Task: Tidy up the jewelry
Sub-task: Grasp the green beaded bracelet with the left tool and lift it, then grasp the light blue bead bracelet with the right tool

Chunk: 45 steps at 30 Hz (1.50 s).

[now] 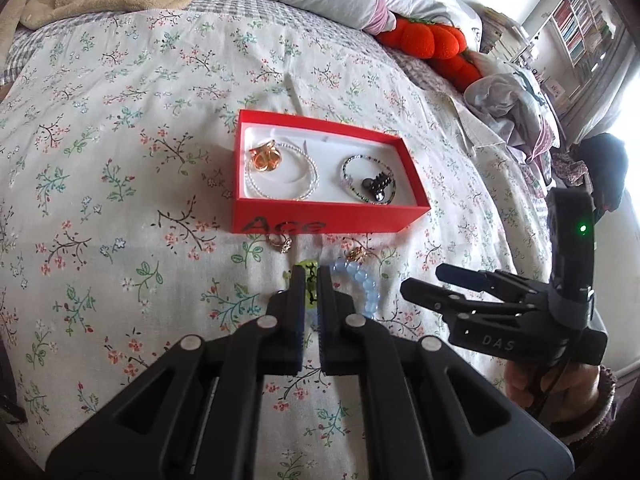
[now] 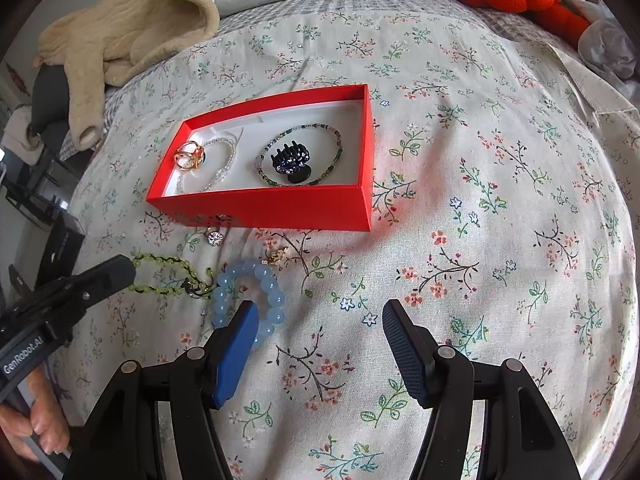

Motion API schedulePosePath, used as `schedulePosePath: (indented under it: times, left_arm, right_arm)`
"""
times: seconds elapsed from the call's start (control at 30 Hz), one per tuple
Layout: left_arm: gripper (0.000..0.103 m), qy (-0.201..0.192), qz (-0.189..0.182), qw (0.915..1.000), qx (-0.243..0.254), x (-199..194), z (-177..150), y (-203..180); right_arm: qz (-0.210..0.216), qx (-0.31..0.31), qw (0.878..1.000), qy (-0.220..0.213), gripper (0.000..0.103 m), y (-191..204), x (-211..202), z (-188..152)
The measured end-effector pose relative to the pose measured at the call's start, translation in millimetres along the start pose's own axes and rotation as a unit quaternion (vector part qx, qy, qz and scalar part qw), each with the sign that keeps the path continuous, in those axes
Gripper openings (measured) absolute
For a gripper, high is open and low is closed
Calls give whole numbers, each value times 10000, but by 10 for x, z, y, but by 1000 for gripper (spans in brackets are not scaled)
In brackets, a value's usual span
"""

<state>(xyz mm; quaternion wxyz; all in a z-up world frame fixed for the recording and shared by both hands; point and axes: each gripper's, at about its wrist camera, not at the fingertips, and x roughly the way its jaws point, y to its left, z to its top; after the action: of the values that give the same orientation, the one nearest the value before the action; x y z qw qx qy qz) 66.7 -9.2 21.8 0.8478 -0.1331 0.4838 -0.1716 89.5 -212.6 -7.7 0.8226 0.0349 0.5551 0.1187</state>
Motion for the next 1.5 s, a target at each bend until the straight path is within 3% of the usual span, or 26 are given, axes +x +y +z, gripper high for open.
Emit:
schedulePosePath:
  times: [0.23, 0.5, 0.7, 0.77, 0.83, 1.1, 1.5]
  left_arm:
    - [6, -454, -167, 9988, -12, -247, 61, 33]
    - [6, -547, -33, 9984, -143, -346, 70, 187]
    - [6, -486, 165, 9984, -250, -346, 54, 307]
    - [6, -427, 249, 9984, -290, -322, 51, 345]
    - [6, -367, 327, 9982, -348, -298, 45, 382]
    - [6, -363, 450, 9976, -387, -289, 69, 367]
    - [6, -733, 201, 9968, -236, -373, 233, 60]
  right_arm:
    - [33, -13, 9999, 110, 66, 90, 140, 10]
    - [77, 75, 9996, 243, 62, 178, 322, 3]
    - [51, -20, 9994, 353, 40, 267, 444, -22]
    - [-3, -139, 9993, 334, 22, 310, 455, -30]
    - [39, -207, 9992, 351, 12, 342, 466, -36]
    - [166, -334, 9992, 140, 12, 410, 250, -32]
    - [613, -145, 9964, -560, 12, 313, -391, 134]
